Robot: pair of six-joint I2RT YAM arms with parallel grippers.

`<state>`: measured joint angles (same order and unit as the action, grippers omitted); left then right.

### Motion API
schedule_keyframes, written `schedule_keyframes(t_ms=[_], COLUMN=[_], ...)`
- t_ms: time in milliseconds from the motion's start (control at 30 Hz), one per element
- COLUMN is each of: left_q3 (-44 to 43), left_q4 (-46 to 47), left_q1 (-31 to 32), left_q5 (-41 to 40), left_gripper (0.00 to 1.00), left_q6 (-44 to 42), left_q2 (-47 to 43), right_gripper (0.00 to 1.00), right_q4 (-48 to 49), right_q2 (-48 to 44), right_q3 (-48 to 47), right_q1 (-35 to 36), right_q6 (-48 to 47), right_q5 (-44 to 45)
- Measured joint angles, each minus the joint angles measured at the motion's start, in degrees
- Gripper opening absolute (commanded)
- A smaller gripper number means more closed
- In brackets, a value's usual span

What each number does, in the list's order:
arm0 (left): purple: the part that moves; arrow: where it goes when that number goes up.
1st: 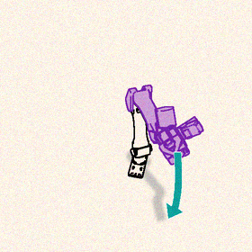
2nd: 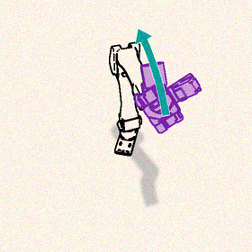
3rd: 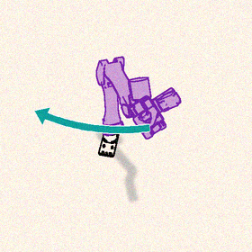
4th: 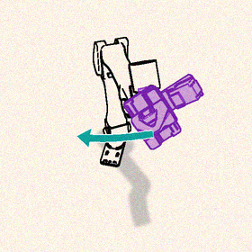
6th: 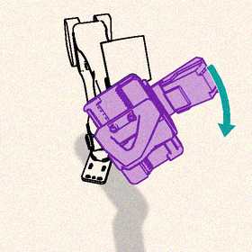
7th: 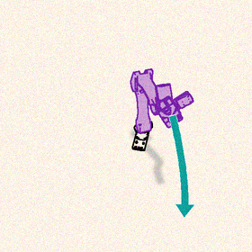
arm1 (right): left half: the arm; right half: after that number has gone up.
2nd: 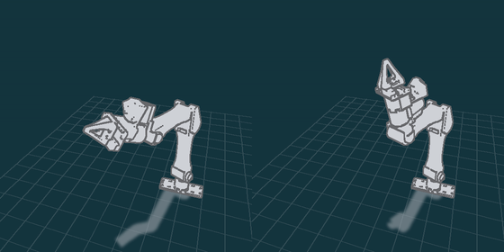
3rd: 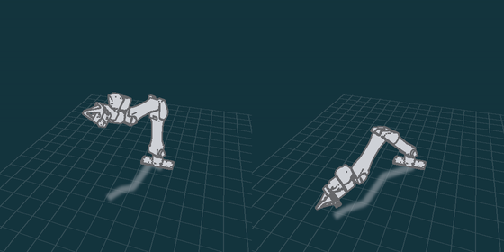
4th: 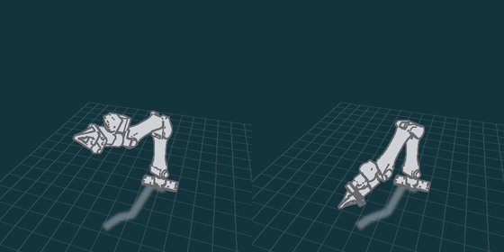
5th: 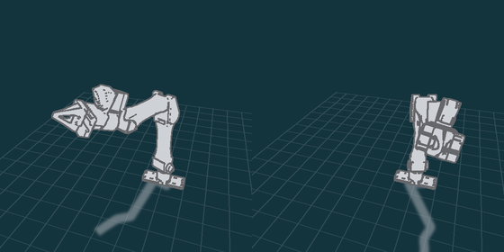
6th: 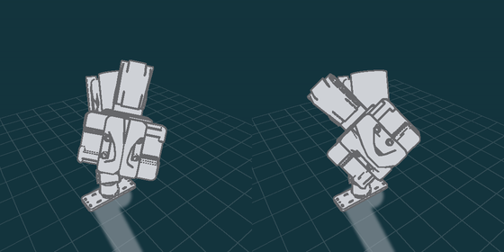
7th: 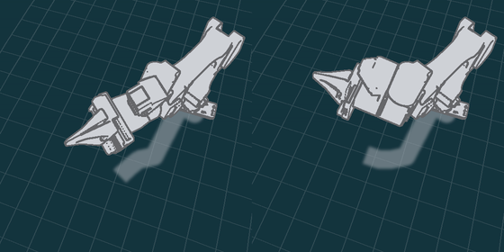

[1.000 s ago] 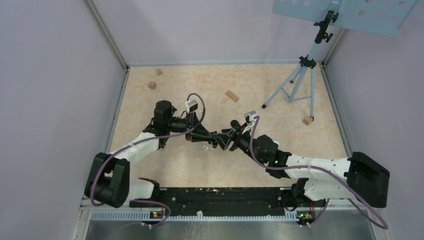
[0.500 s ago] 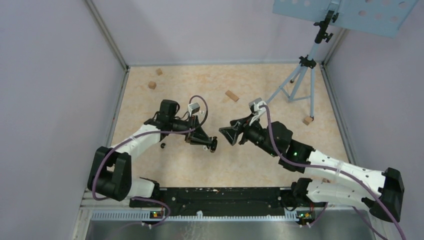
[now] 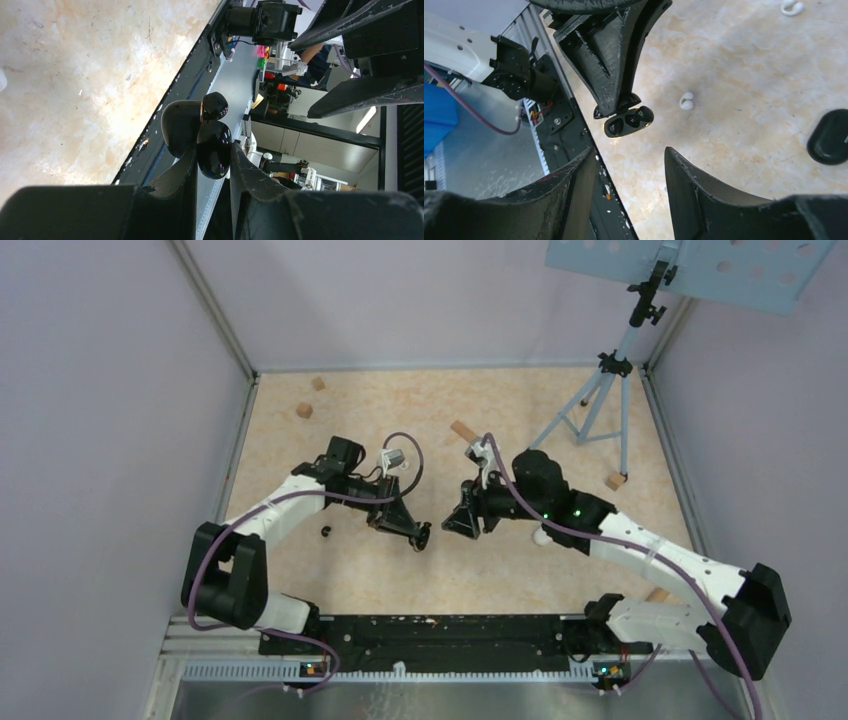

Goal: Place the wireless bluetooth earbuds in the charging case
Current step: Pick up the right earbud from the right side groove of the charging case.

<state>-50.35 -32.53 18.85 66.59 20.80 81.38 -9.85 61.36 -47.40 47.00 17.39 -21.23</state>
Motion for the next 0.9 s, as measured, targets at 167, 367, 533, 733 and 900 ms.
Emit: schedule_keyframes(t_ms=[167,367,533,733,900], left_q3=[0.0,-0.24,-0.52,-0.57,-0.57], left_q4=[-1.33,-1.79,-1.81,-1.81,-1.81], left_q1=[0.02,0.07,0.07,0.09,0.09], left_q5=[-0.24,-0.22,-0.22,-0.2,-0.2], left_gripper=[0.0,0.0,0.0,0.0,0.0], left_q6=[-1.25,-1.29,-1.29,-1.29,-1.29], left_q2=[0.15,0.15,0.15,0.15,0.15], right_gripper=[0.52,0.49,0.46,0.43,0.38], right_q4=[0.98,2.93,3.93,4.74,5.86], right_q2=[5.01,9.94,12.22,14.75,16.26], right_q3=[-2.19,-3.41,-3.43,-4.61,-5.29], right_q1=[0.0,0.0,0.02,0.09,0.11], right_q6=[-1.18,-1.36,-1.27,-0.7,-0.61], right_q5=[-4.42,-6.6,-7.43,-7.34,-7.56])
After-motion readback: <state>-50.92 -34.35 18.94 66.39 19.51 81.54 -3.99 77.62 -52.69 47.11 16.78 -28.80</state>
